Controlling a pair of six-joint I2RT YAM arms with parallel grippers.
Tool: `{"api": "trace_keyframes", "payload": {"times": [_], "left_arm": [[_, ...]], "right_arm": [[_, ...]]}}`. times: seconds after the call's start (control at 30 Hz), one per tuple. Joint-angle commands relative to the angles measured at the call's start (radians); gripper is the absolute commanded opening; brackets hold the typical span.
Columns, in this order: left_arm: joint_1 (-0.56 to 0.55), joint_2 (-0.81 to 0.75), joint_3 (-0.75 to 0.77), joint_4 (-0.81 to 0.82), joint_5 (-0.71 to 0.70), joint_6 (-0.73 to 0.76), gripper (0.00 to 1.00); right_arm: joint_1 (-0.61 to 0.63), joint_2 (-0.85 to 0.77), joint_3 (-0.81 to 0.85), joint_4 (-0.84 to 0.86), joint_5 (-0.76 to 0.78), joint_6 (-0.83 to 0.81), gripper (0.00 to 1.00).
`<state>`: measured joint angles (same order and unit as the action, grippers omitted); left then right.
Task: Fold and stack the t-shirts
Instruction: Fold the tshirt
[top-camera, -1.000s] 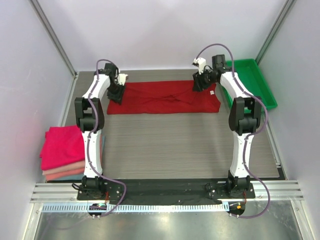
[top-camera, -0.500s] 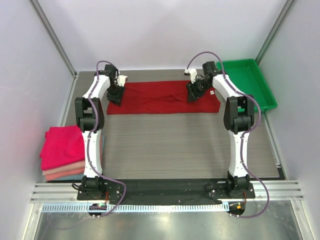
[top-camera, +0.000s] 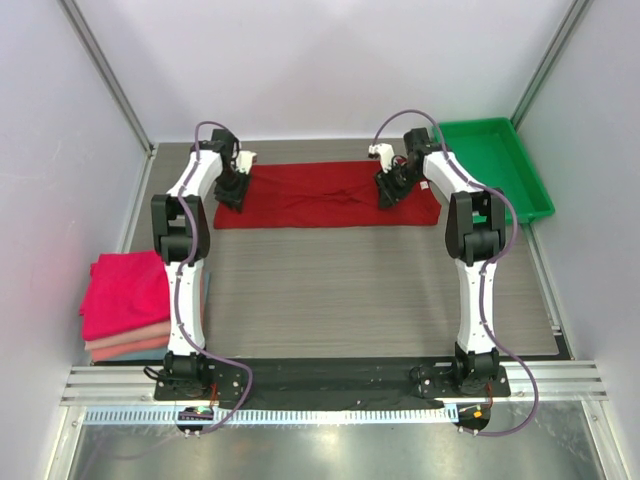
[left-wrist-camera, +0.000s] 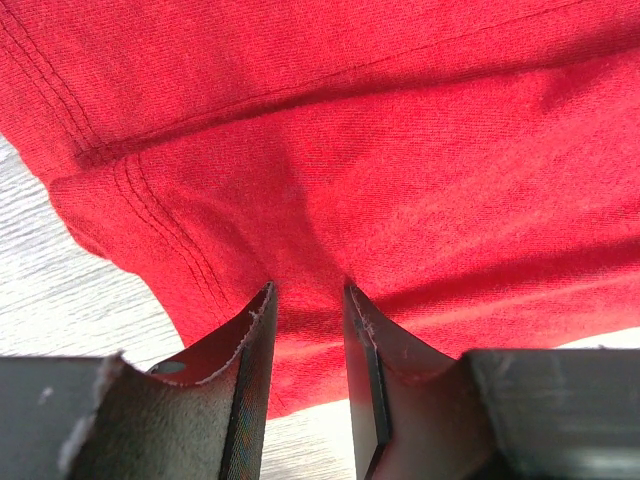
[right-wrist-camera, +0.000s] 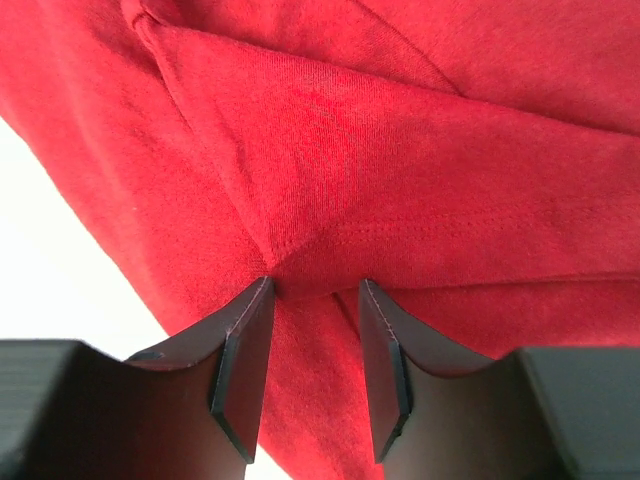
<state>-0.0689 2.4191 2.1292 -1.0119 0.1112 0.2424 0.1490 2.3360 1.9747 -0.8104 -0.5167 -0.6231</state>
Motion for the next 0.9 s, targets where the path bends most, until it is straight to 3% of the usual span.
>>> {"api": "trace_keyframes", "payload": {"times": [0.0,0.13,0.23,0.33,0.4,0.63,0.87], "left_arm": [[-0.003,0.015,-0.009,-0.001,-0.019,-0.008,0.34],[-0.006,0.017,-0.009,-0.001,-0.022,-0.006,0.34],[-0.008,0.018,-0.009,-0.001,-0.027,-0.006,0.34],[-0.009,0.02,-0.011,-0.001,-0.034,-0.003,0.34],[-0.011,0.02,-0.011,-0.001,-0.033,-0.003,0.34],[-0.011,0.023,-0.011,0.002,-0.035,-0.003,0.34],[-0.012,0.011,-0.009,0.001,-0.042,-0.002,0.34]], "right_arm": [[0.014,0.014,0.033,-0.01,0.015,-0.015,0.45],[0.018,0.011,0.027,-0.016,0.009,-0.029,0.44],[0.023,0.017,0.027,-0.021,0.012,-0.032,0.35],[0.026,0.022,0.038,-0.023,0.015,-0.032,0.16],[0.027,0.014,0.049,-0.023,0.017,-0.033,0.11],[0.053,-0.033,0.128,-0.006,0.07,-0.092,0.1],[0.103,0.051,0.28,0.095,0.148,-0.098,0.12]]}}
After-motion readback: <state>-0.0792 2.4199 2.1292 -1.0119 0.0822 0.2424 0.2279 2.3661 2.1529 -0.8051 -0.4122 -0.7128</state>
